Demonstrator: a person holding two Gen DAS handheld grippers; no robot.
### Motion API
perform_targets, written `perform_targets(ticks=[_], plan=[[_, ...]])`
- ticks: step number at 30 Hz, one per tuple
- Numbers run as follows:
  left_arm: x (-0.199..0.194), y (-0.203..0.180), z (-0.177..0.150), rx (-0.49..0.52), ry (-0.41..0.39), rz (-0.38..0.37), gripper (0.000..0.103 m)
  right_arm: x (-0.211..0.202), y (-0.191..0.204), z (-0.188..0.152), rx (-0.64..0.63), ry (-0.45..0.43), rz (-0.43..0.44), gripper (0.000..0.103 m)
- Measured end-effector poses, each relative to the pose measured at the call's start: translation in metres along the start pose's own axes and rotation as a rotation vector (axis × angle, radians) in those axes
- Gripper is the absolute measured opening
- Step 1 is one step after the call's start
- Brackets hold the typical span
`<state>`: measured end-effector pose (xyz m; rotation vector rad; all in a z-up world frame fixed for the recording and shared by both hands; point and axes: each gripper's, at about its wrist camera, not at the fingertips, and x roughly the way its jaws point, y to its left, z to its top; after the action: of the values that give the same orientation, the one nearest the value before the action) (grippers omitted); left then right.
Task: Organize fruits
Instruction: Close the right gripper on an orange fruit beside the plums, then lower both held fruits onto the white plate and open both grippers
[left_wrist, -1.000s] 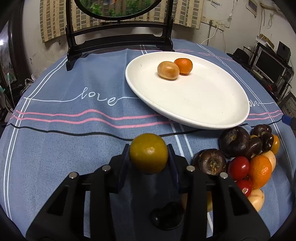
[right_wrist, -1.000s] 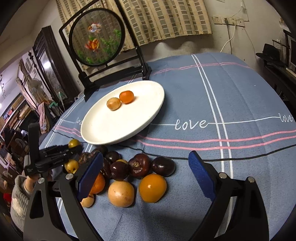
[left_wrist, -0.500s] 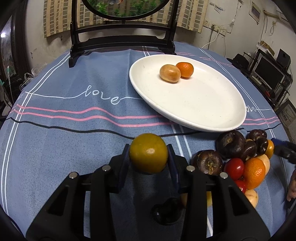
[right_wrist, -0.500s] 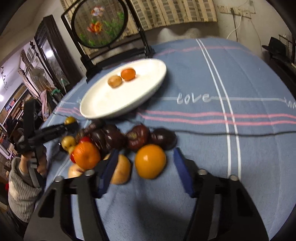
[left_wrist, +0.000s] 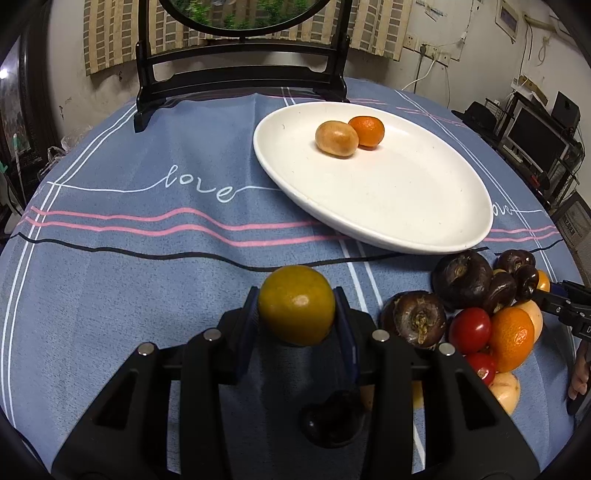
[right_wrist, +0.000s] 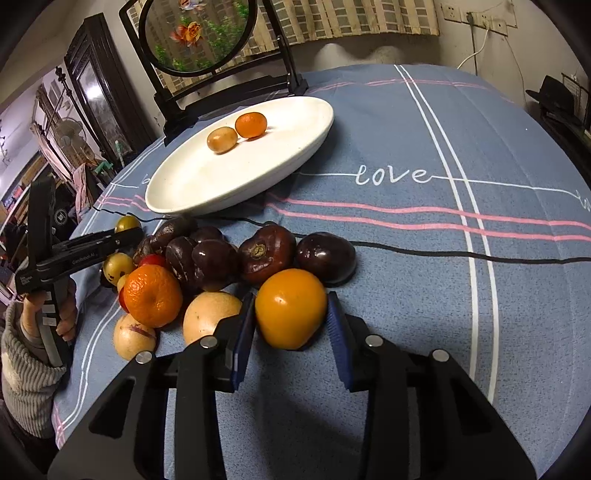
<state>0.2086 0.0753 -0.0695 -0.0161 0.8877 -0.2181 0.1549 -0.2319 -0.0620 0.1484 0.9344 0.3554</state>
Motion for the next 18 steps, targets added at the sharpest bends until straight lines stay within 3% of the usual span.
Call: perform_targets(ticks=[8,13,18], plan=[[-0.047,0.003,0.012,-0.059,-0.143,-0.030,0.039,-0.027,0.000,0.015,0.034,-0.100,0.084,0.038],[-0.038,-0.019,0.050,-0.040,-0.129,-0.038,0.039,-0.028,0.018,0.065,0.009,-0.130,0.109,0.038],[0.000,-0.035,0.069,-0.049,-0.089,-0.026,0.040,0.016,0.048,0.107,-0.019,-0.108,0.122,0.038]])
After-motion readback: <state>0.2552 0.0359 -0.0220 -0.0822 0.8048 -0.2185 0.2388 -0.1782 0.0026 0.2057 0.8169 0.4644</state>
